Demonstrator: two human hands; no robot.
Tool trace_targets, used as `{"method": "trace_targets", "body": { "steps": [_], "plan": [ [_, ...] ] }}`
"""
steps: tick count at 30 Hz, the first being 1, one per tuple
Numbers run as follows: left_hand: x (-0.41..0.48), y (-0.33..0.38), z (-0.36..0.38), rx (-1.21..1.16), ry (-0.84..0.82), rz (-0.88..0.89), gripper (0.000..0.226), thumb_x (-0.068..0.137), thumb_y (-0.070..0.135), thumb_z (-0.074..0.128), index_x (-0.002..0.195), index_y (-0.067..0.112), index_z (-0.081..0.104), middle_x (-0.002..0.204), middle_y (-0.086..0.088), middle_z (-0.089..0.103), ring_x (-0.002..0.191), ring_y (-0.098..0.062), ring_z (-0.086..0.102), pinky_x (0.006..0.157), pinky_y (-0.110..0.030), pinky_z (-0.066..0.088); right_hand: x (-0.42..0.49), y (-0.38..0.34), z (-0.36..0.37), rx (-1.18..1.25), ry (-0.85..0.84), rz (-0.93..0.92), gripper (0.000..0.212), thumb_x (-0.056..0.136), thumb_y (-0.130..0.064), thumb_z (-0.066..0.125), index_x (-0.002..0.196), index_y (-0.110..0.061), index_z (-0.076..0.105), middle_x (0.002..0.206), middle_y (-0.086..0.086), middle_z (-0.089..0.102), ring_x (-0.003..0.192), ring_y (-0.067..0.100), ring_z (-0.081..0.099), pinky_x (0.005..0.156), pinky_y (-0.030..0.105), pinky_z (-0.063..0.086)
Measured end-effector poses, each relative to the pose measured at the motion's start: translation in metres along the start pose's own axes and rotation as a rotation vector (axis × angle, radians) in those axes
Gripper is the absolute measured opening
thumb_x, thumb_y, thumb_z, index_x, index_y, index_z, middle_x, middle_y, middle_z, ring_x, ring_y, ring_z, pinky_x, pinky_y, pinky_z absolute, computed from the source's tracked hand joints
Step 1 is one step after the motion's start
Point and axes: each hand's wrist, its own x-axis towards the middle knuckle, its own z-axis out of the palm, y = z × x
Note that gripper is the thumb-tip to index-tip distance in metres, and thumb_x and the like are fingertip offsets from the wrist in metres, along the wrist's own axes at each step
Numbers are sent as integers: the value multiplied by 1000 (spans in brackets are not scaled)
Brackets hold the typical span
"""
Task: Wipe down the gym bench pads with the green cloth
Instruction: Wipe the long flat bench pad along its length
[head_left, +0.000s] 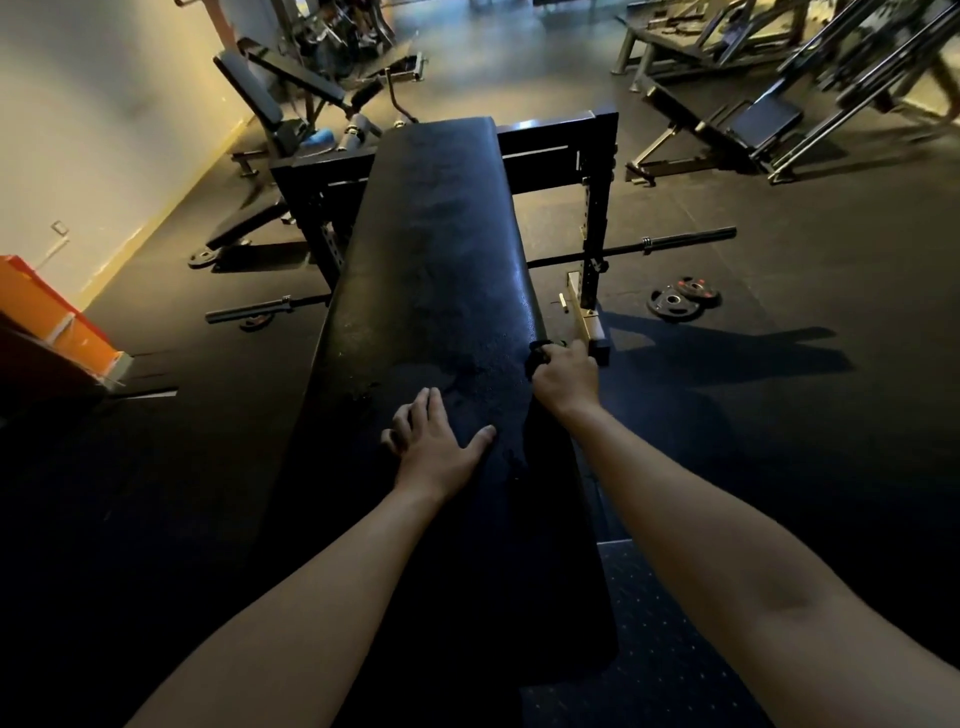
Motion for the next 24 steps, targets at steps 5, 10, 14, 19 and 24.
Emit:
{"method": "trace_targets", "body": {
  "steps": [5,10,14,19,24],
  "plan": [
    [2,-1,1,-37,1,4,101,88,69,53,159,10,11,166,-6,8,148,-28,5,121,-50,8,-11,-47,23,-120,-141,-320,41,90,-16,49,127,-21,65,128,12,49,112,38,48,101,46,44],
    [3,0,-2,-27,2,-6,98,88,61,60,157,8,14,164,-9,11,149,-29,6,119,-50,6,-18,-67,34,-147,-286,-575,39,95,-26,53,133,-32,62,121,4,48,106,27,47,97,41,44],
    [1,8,-1,3,14,-45,79,92,62,52,154,26,20,164,-2,12,149,-27,6,117,-52,5,-14,-18,17,-114,-80,-539,41,94,-19,52,133,-29,62,122,5,52,106,28,49,96,42,43],
    [0,24,1,89,-52,-125,64,94,64,41,152,44,21,166,-1,5,151,-28,-1,118,-56,0,-6,26,5,211,-4,-123,47,95,-15,46,140,-26,54,130,8,47,114,30,45,100,38,41],
    [-3,32,2,103,-75,-156,63,96,60,38,153,42,18,167,-3,0,151,-27,-6,119,-55,-1,-18,39,4,651,-138,245,45,95,-11,40,136,-21,57,127,11,54,102,23,51,90,31,42]
  ]
}}
